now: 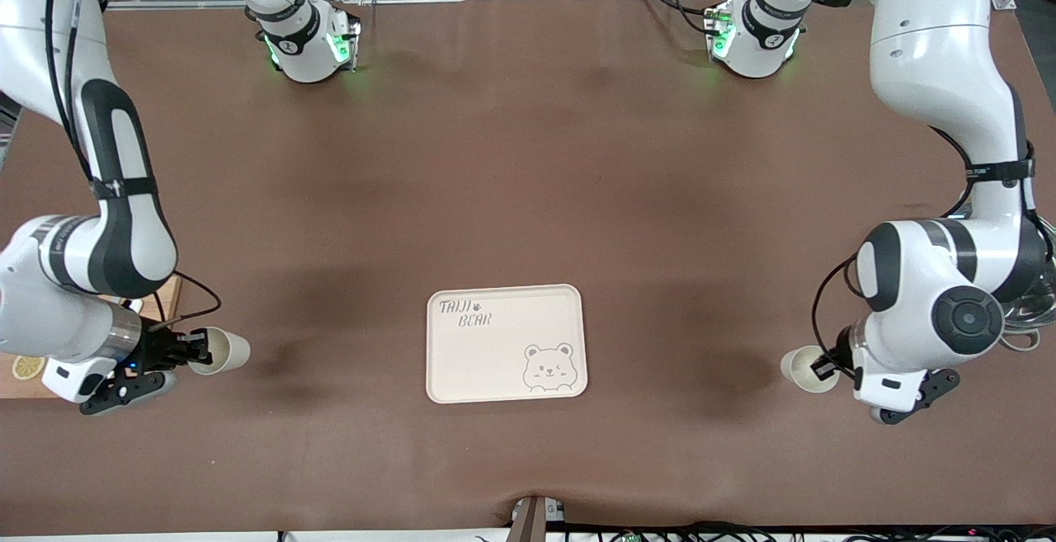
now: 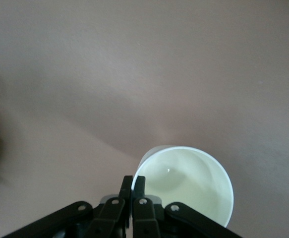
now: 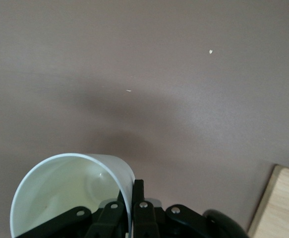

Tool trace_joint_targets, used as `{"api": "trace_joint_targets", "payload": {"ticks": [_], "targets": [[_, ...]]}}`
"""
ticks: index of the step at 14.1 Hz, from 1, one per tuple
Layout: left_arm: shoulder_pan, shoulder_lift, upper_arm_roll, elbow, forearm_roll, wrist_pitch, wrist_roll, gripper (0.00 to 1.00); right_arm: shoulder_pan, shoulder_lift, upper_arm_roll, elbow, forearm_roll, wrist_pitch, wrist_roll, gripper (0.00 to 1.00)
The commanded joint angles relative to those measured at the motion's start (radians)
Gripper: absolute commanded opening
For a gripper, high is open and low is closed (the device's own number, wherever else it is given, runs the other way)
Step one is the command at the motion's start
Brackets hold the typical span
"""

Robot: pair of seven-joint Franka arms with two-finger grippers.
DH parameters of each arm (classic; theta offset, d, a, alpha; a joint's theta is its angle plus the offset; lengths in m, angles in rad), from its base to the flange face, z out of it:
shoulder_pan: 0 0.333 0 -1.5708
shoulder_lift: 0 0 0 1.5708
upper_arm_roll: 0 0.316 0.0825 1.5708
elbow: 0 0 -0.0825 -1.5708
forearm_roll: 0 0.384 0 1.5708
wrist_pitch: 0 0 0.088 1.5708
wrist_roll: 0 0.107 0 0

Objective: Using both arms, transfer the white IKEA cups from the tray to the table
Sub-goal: 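Carry the cups apart, right gripper toward the board, left toward the pot, then lower both cups onto the table and open both grippers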

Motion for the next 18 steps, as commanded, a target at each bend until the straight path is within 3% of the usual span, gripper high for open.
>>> {"api": "trace_joint_targets", "payload": {"ticks": [1, 6, 11, 12, 13, 15, 18], "targets": [[0.031, -0.019, -0.01, -0.083, 0.027, 0.098, 0.036, 0.0, -0.016, 0.044, 0.019, -0.01, 0.02, 0.078, -0.027, 0.0], [0.081, -0.015, -0.01, -0.152, 0.028, 0.237, 0.094, 0.0, -0.012, 0.1, 0.019, -0.046, 0.02, 0.208, -0.027, 0.0], [0.114, -0.008, -0.012, -0.183, 0.028, 0.294, 0.114, 0.0, -0.009, 0.105, 0.019, -0.047, 0.02, 0.21, -0.026, 0.0], [0.115, -0.005, -0.013, -0.184, 0.028, 0.294, 0.114, 0.0, -0.009, 0.104, 0.019, -0.046, 0.019, 0.208, -0.024, 0.46], [0.115, 0.0, -0.014, -0.186, 0.027, 0.294, 0.114, 0.0, -0.009, 0.104, 0.019, -0.044, 0.02, 0.208, -0.021, 0.99], [0.117, 0.003, -0.014, -0.186, 0.027, 0.294, 0.114, 0.0, -0.012, 0.101, 0.02, -0.037, 0.02, 0.201, -0.016, 1.0], [0.118, 0.003, -0.014, -0.186, 0.027, 0.294, 0.116, 0.51, -0.01, 0.085, 0.022, -0.023, 0.022, 0.175, -0.013, 1.0]]}}
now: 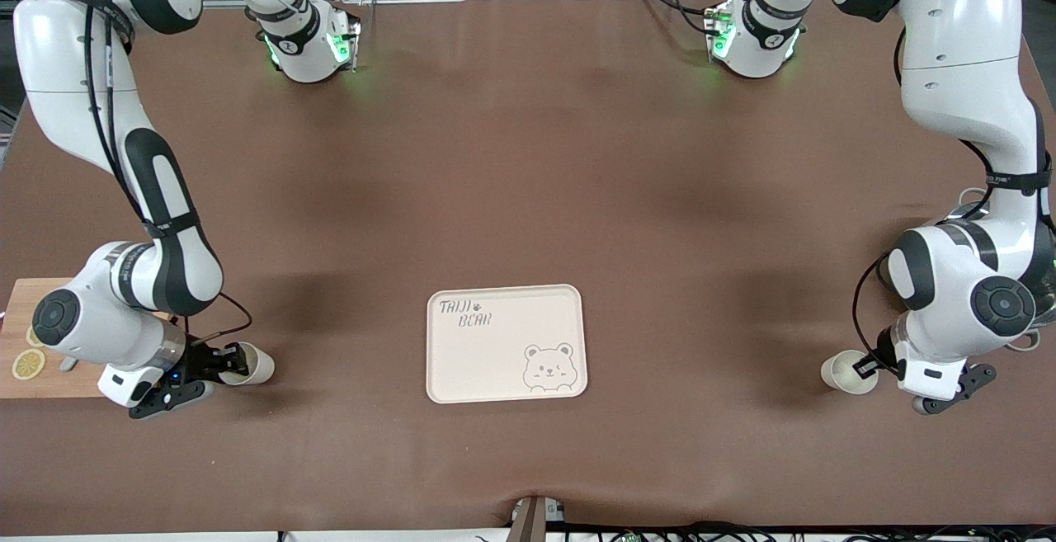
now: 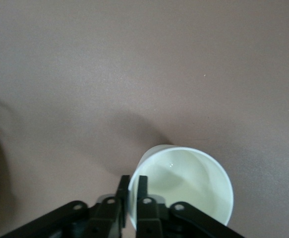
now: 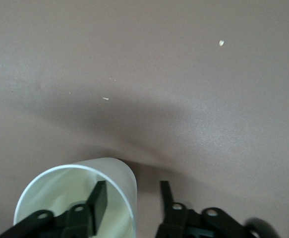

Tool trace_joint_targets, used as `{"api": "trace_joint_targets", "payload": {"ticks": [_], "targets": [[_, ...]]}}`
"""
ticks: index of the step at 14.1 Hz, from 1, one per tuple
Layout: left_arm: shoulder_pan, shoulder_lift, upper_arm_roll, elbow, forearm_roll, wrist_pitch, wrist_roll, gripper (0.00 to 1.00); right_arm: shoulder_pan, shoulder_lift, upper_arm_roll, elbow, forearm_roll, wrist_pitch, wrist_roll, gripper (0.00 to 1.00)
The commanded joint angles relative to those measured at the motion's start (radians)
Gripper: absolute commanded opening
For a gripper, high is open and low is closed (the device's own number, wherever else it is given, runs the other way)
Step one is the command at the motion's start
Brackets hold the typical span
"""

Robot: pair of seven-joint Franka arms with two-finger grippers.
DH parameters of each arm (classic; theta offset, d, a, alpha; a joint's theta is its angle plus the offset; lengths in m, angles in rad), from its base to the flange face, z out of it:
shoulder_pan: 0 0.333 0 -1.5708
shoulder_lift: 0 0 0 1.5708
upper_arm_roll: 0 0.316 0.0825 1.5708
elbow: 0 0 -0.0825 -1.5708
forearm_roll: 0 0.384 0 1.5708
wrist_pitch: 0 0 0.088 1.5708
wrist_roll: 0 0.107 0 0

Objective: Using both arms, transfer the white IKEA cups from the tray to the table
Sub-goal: 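Lower both cups onto the table and open both grippers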

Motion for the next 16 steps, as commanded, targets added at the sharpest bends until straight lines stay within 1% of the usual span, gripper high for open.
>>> {"api": "trace_joint_targets", "payload": {"ticks": [1, 2, 4, 7, 9, 10, 11, 14, 16], "targets": [[0.008, -0.007, -0.009, -0.01, 0.026, 0.015, 0.005, 0.71, -0.008, -0.031, 0.012, 0.029, 0.02, -0.071, -0.007, 1.0], [0.008, -0.007, -0.009, -0.01, 0.025, 0.015, 0.005, 0.79, -0.007, -0.032, 0.011, 0.061, 0.02, -0.128, -0.007, 1.0], [0.006, -0.015, -0.009, -0.009, 0.025, 0.015, 0.003, 1.0, -0.007, -0.035, 0.011, 0.139, 0.014, -0.258, -0.003, 1.0], [-0.001, -0.042, -0.012, -0.006, 0.019, 0.008, 0.003, 1.0, 0.001, -0.044, 0.006, 0.24, 0.01, -0.422, 0.022, 1.0], [-0.003, -0.084, -0.014, -0.009, 0.019, 0.002, 0.012, 1.0, 0.002, -0.075, 0.006, 0.305, 0.006, -0.556, 0.077, 1.0], [0.003, -0.107, -0.027, -0.009, 0.017, -0.006, 0.041, 1.0, 0.005, -0.099, 0.008, 0.323, 0.001, -0.612, 0.114, 1.0], [0.006, -0.131, -0.032, -0.009, 0.016, -0.023, 0.075, 1.0, 0.013, -0.141, 0.006, 0.328, 0.0, -0.662, 0.146, 1.0], [0.002, -0.205, -0.035, -0.009, 0.014, -0.127, 0.144, 1.0, 0.028, -0.273, 0.006, 0.328, 0.0, -0.81, 0.229, 1.0], [0.002, -0.248, -0.058, -0.01, 0.014, -0.193, 0.188, 1.0, 0.03, -0.355, 0.012, 0.327, 0.003, -0.909, 0.266, 1.0]]}}
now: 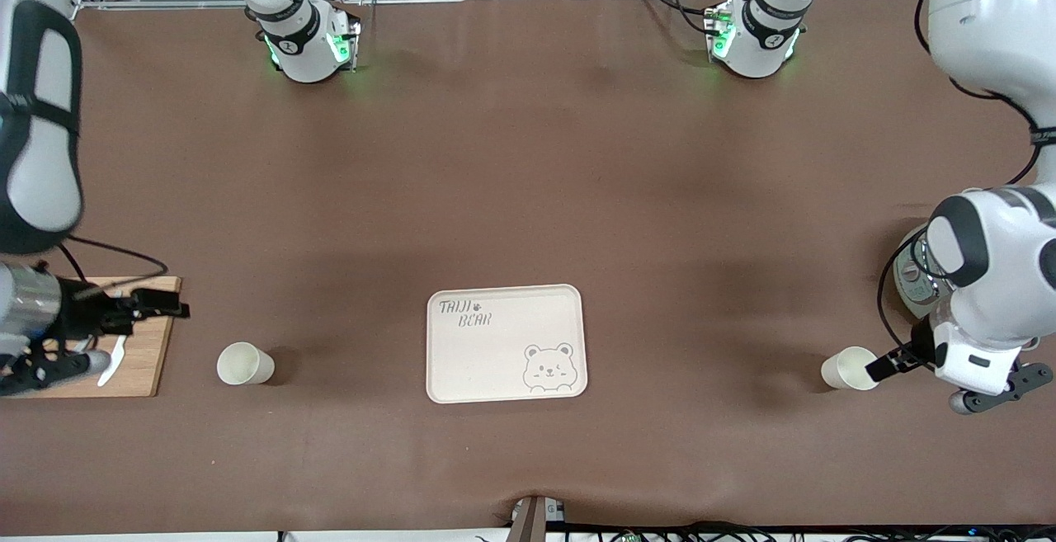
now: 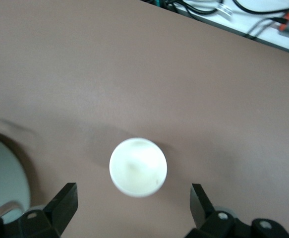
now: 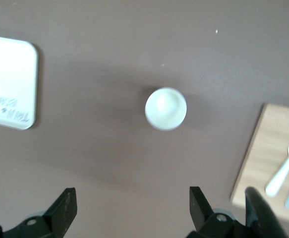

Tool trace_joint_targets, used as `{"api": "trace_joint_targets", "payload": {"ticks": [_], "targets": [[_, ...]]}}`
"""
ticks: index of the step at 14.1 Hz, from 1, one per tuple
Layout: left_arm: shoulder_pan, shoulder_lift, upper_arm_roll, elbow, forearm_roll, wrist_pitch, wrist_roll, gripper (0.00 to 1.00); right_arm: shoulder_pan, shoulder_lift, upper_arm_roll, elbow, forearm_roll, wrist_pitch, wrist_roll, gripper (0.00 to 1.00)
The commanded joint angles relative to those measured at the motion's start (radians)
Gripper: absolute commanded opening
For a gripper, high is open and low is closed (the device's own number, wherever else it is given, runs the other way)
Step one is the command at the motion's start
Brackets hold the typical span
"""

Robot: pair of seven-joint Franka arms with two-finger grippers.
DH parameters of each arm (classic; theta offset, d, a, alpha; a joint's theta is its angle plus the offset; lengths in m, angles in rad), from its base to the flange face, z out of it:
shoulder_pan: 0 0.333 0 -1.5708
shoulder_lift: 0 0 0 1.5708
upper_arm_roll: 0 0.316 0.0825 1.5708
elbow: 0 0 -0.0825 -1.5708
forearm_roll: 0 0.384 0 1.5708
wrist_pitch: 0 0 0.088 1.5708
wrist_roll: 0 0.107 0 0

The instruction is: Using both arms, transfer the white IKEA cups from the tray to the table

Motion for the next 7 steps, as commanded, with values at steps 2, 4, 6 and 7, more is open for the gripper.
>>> {"api": "trace_joint_targets", "payload": {"ticks": [2, 4, 6, 7], "targets": [[0.005, -0.105, -0.035, -0.03, 0.014, -0.092, 0.122, 1.0, 0.003, -0.203, 0.004, -0.053, 0.004, -0.17, 0.121, 1.0], [0.003, -0.143, -0.05, -0.031, 0.014, -0.153, 0.142, 1.0, -0.007, -0.304, -0.004, -0.108, 0.0, -0.218, 0.14, 1.0], [0.005, -0.18, -0.073, -0.031, 0.014, -0.197, 0.145, 1.0, -0.01, -0.412, -0.007, -0.227, -0.055, -0.187, 0.155, 1.0], [0.003, -0.203, -0.082, -0.032, 0.014, -0.233, 0.151, 1.0, -0.017, -0.456, -0.007, -0.284, -0.08, -0.169, 0.161, 1.0]]}}
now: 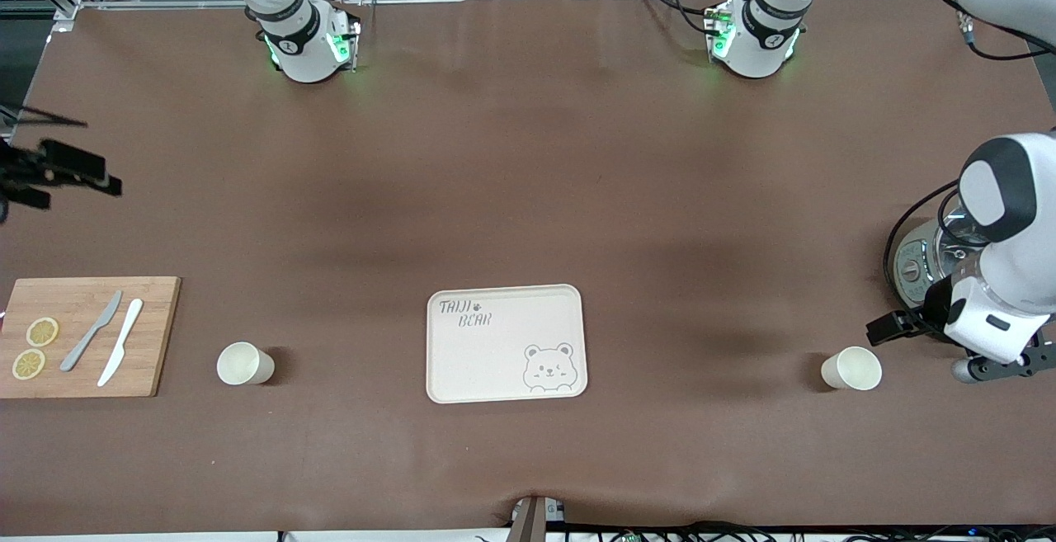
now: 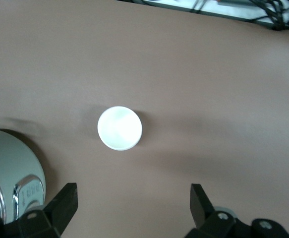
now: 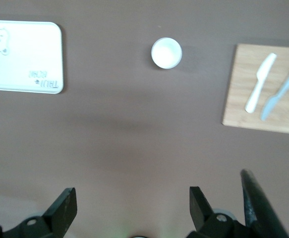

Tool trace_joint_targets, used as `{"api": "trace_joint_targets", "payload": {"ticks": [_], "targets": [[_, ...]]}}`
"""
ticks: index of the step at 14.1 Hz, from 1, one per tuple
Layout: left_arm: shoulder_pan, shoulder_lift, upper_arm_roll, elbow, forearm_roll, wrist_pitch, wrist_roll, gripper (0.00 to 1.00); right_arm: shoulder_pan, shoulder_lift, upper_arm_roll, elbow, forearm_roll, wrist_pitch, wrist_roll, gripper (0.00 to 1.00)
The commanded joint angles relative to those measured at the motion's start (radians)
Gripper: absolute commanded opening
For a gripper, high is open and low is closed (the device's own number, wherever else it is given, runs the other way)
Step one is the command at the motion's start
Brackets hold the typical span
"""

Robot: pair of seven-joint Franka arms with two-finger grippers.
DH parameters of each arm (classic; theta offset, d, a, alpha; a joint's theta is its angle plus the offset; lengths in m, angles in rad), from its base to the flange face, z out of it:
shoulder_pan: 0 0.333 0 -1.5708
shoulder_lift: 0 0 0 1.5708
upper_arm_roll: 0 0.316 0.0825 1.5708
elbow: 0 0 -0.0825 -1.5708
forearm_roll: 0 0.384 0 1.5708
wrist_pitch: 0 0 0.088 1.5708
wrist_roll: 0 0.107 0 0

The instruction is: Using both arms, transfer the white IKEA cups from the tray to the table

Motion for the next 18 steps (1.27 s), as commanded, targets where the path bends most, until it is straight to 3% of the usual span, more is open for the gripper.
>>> {"api": "trace_joint_targets", "payload": {"ticks": [1, 4, 12, 18], "targets": [[0.004, -0.082, -0.031, -0.03, 0.014, -0.082, 0.037, 1.0, -0.041, -0.149, 0.0, -0.229, -0.047, 0.068, 0.022, 1.0], [0.003, -0.151, -0.033, -0.029, 0.014, -0.175, 0.074, 1.0, -0.087, -0.171, 0.0, -0.323, -0.047, 0.127, 0.022, 1.0], [0.001, -0.26, -0.039, -0.014, 0.016, -0.232, 0.067, 1.0, -0.076, -0.164, 0.008, -0.306, -0.045, 0.128, 0.022, 1.0], [0.003, -0.263, -0.04, 0.071, 0.017, -0.357, 0.066, 1.0, -0.058, -0.161, 0.009, -0.282, -0.038, 0.127, 0.02, 1.0]]}}
